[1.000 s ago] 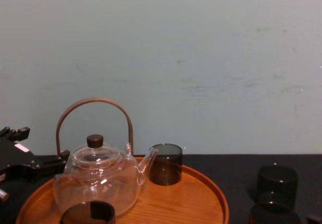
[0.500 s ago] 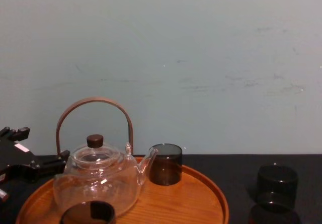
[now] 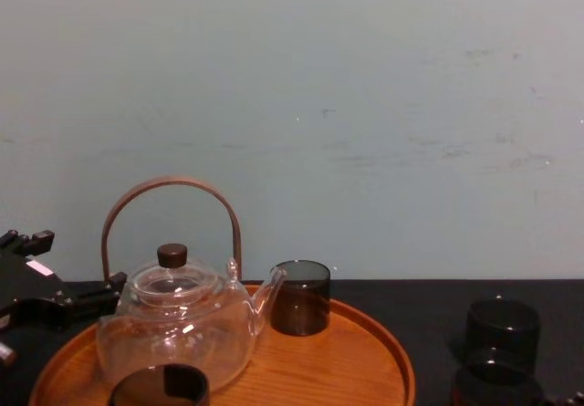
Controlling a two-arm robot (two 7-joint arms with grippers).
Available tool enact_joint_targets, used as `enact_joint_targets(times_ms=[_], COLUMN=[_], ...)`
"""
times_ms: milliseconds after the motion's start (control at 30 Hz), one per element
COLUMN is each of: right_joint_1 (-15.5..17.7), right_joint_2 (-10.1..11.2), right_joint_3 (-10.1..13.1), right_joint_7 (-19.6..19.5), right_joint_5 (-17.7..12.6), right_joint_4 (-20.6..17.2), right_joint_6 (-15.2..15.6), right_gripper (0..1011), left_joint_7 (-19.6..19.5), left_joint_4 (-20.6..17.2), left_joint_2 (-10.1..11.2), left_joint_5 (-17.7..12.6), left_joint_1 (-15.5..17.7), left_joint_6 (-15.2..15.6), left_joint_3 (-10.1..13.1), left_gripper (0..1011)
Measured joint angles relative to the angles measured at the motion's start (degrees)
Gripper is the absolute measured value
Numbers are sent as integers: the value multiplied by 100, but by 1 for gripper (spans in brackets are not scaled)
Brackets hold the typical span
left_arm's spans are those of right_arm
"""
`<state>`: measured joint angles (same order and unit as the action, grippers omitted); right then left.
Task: Pick up the glass from the table and place it on the tray.
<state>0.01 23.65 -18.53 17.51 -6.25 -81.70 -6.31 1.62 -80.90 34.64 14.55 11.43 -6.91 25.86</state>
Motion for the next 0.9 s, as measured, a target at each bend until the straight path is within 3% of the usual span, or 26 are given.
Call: enact_joint_targets(times_ms=[567,900], right_joint_1=[-564,-750], right_joint_2=[-379,-482], right_joint_3=[-62,-118], right_joint_7=[363,437], right_joint_5=[101,118], right_joint_4=[638,858], right_joint_6=[7,-49], right_gripper=[1003,1003], left_joint_7=[0,0], left_joint_4=[0,0], left_joint_2=[0,0], left_joint_5=[0,0], left_joint_1=[0,0], left_joint_6=[0,0], left_joint_3=[0,0], left_gripper=[1009,1010])
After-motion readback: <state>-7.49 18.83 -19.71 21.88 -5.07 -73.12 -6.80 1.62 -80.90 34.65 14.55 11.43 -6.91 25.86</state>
